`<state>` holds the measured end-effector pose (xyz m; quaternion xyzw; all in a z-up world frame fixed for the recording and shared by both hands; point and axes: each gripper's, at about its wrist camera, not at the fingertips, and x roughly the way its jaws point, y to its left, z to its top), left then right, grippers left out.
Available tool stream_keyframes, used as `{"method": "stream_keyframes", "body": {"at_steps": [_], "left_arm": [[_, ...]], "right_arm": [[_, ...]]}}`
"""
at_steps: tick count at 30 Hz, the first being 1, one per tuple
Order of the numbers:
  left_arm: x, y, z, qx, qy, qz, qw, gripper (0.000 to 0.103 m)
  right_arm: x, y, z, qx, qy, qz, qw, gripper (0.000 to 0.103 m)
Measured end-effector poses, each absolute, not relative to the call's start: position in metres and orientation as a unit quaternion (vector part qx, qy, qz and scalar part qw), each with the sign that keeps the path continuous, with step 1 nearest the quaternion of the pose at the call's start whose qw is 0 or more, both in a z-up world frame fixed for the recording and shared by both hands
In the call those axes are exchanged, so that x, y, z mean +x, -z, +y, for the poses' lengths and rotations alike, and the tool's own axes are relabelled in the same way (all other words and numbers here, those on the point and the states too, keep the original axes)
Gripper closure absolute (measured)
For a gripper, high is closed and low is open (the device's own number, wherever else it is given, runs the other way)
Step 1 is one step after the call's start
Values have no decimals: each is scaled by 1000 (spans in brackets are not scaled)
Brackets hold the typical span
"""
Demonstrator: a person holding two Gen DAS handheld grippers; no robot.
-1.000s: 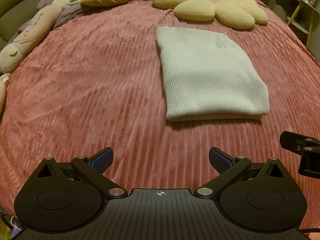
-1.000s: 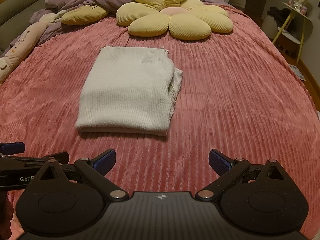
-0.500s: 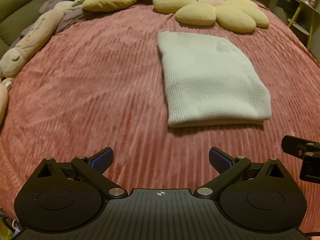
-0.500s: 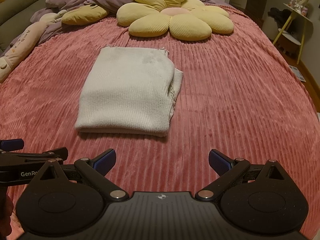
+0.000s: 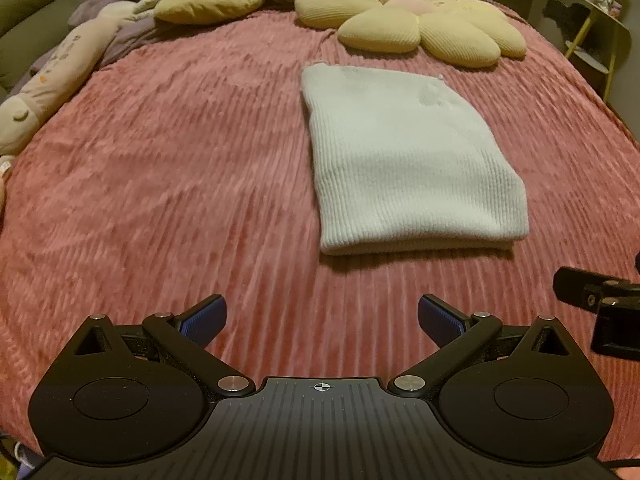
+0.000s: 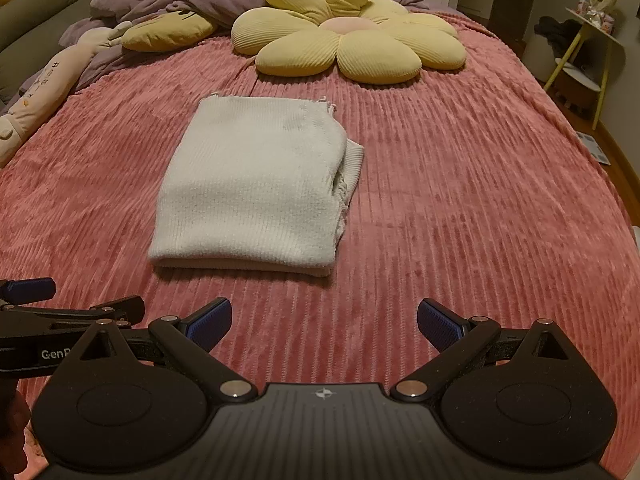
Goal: Fold small clothes
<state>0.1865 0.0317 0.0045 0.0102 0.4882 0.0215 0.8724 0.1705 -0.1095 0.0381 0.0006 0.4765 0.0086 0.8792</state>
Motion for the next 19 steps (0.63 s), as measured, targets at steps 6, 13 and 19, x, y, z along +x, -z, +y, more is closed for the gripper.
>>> {"method": "stream_keyframes", "body": {"at_steps": [6,13,19], "left_arm": [[183,-6,32,12,-15,488,873,0],[181,-7,32,14,-15,490,871,0],[178,-7,29,18,-8,494,869,0]], "right_arm": [[170,-39,-110,1,-10,477,879,4],[167,-41,-110,-3,-9,473,881,4],[164,-43,-110,-2,-8,471,882,4]]}}
